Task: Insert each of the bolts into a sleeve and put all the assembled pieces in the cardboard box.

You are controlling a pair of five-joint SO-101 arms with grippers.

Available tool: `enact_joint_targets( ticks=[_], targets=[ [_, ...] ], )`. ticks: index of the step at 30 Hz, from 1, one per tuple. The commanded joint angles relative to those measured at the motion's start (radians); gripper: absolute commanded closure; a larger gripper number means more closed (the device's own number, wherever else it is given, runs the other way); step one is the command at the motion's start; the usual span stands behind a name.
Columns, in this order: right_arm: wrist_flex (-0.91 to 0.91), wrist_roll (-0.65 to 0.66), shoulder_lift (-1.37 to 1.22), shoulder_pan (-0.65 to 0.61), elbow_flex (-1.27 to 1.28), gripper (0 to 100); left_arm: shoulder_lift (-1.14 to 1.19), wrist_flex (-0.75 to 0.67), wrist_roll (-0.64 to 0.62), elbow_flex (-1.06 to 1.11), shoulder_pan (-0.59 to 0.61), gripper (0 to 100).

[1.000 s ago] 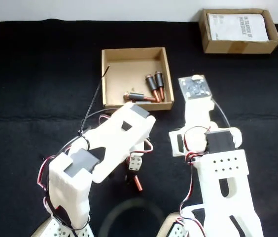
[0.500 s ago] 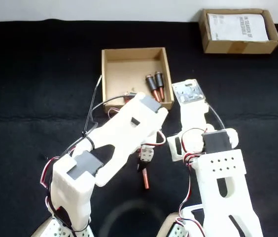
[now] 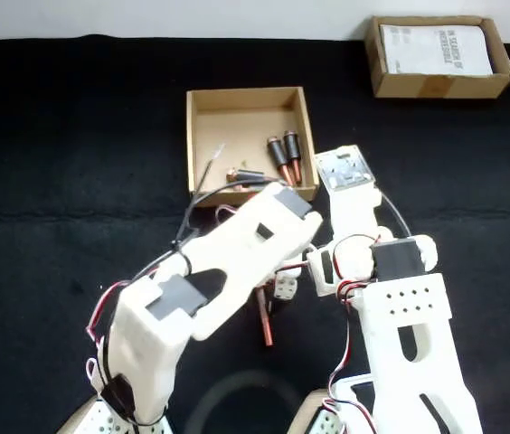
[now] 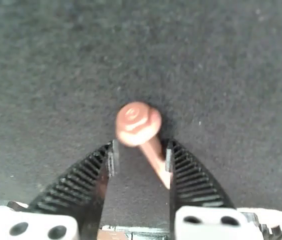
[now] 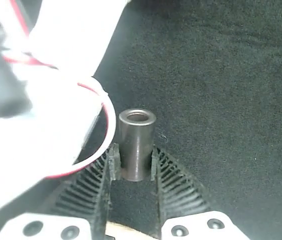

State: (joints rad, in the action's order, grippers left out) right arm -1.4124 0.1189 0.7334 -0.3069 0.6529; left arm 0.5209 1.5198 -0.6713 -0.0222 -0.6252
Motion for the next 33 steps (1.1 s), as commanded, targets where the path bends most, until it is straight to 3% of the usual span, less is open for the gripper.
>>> enact_joint_targets(
  ticks=[1, 9, 12, 22, 26, 30, 33],
  targets=[
    [0.015, 0.009, 0.03, -0.008, -0.019, 99.1, 0.071, 0.026, -0.006, -0.07, -0.015, 84],
    [0.015, 0.009, 0.028, -0.005, -0.03, 99.1, 0.176, 0.164, -0.006, -0.289, -0.015, 86],
    [0.015, 0.008, 0.028, -0.002, -0.031, 99.1, 0.183, 0.164, -0.003, -0.308, -0.016, 100],
    [0.019, 0.002, 0.028, -0.002, -0.031, 99.1, 0.182, 0.17, 0.002, -0.302, 0.021, 99],
    [0.104, 0.0, 0.038, -0.002, -0.019, 99.1, 0.166, 0.196, 0.005, -0.317, 0.041, 99],
    [0.202, -0.002, 0.041, -0.008, -0.022, 99.1, 0.065, 0.192, 0.035, -0.331, 0.067, 99],
    [0.214, -0.075, 0.044, -0.033, -0.031, 99.1, -0.053, 0.19, 0.078, -0.381, 0.11, 99]
  ],
)
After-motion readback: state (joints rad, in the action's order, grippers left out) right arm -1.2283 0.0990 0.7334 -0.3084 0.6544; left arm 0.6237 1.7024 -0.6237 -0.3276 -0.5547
